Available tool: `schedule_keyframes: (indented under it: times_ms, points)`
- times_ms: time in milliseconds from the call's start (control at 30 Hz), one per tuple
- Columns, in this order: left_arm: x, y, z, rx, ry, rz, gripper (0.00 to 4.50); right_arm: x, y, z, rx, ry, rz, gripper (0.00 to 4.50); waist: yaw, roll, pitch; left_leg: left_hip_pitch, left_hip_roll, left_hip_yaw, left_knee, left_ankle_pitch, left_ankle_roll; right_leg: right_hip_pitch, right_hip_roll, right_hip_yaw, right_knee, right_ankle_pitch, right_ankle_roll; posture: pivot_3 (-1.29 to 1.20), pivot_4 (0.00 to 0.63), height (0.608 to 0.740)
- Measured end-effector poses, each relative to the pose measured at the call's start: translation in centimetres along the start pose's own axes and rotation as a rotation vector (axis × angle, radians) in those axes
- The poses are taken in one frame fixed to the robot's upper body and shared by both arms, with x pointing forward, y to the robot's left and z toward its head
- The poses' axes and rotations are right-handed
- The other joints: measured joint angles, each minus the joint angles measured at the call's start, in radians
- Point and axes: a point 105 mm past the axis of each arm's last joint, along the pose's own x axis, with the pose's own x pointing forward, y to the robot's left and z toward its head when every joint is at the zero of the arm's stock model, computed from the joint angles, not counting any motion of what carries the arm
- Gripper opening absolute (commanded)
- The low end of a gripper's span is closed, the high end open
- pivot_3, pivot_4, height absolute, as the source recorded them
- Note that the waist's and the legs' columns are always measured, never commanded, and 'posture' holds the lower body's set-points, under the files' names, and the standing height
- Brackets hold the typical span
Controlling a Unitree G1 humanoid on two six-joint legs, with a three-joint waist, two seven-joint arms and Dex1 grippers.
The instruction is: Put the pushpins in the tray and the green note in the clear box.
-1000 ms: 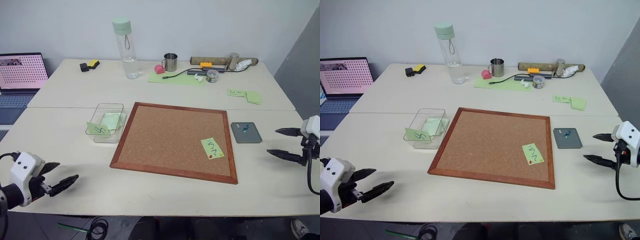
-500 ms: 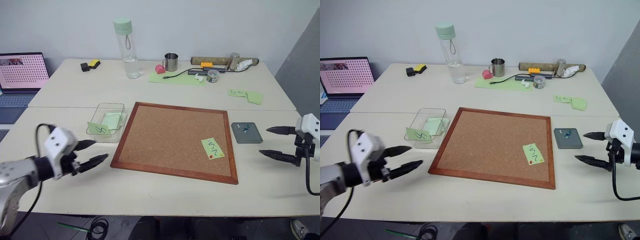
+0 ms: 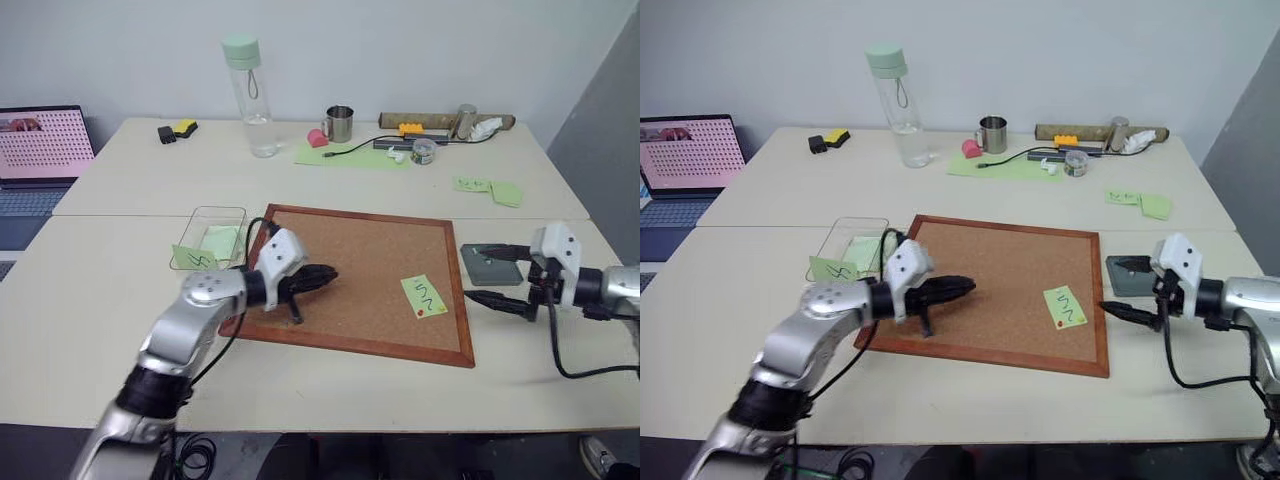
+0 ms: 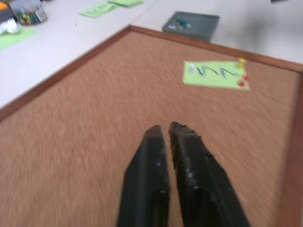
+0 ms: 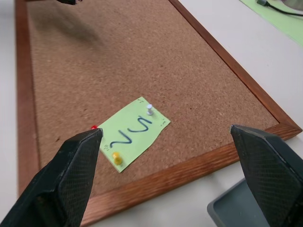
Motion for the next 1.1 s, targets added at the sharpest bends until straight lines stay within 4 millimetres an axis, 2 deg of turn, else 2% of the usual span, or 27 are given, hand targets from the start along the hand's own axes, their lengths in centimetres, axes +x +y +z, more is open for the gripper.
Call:
schedule_keyframes:
  times_ms: [33,100,300,433,600,700,1100]
  points:
    - [1.0,0.2,-0.5,-0.013,-0.004,0.002,0.06,0.8,-0.2,-0.1,0.004,0.006,-0.009,4.5,0.0,0.0,0.0,0.0,0.0,0.0,0.0,0.0,0.0,0.0,0.0,0.0,0.0,0.0,0.0,0.0,0.15,0.74]
    - [1.6,0.2,-0.9,-0.018,-0.002,-0.004,0.06,1.6,-0.1,-0.1,0.006,0.005,-0.001,4.5,-0.001,0.0,0.0,0.0,0.0,0.0,0.0,0.0,0.0,-0.001,0.0,0.0,0.0,0.0,0.0,0.0,0.15,0.74]
    - [2.5,0.0,-4.3,-0.07,0.051,0.009,0.06,4.6,0.0,-0.9,-0.021,0.025,0.03,4.5,-0.002,0.0,0.0,0.0,0.0,0.0,0.001,0.0,0.0,-0.001,0.0,0.0,0.0,0.0,0.0,0.0,0.15,0.74]
    - [3.1,0.2,-4.7,-0.074,0.012,0.051,0.06,6.5,-0.1,-1.7,-0.009,0.02,0.033,4.5,0.002,0.0,-0.002,0.001,0.0,0.0,0.002,0.0,0.0,0.0,0.0,0.0,0.001,0.0,0.0,0.0,0.15,0.74]
    - [3.3,0.4,-4.9,-0.071,0.0,0.069,0.06,7.5,-0.3,-2.6,-0.008,0.031,0.034,4.5,0.006,0.001,-0.003,0.003,-0.001,0.0,0.001,0.0,0.0,0.002,0.0,0.0,0.002,0.0,0.0,0.0,0.15,0.74]
    - [3.3,0.5,-4.9,-0.07,-0.007,0.082,0.0,8.0,-0.5,-3.0,-0.011,0.032,0.03,4.09,0.006,0.001,-0.003,0.004,-0.001,0.0,0.001,0.0,0.0,0.002,0.0,0.0,0.002,0.0,0.0,0.0,0.15,0.74]
    - [3.3,0.5,-4.9,-0.06,-0.002,0.092,0.0,8.5,-0.3,-3.9,0.004,0.034,0.038,1.69,0.006,0.002,-0.004,0.004,-0.001,0.0,0.001,0.0,0.0,0.002,0.0,0.001,0.002,0.0,0.0,0.0,0.15,0.74]
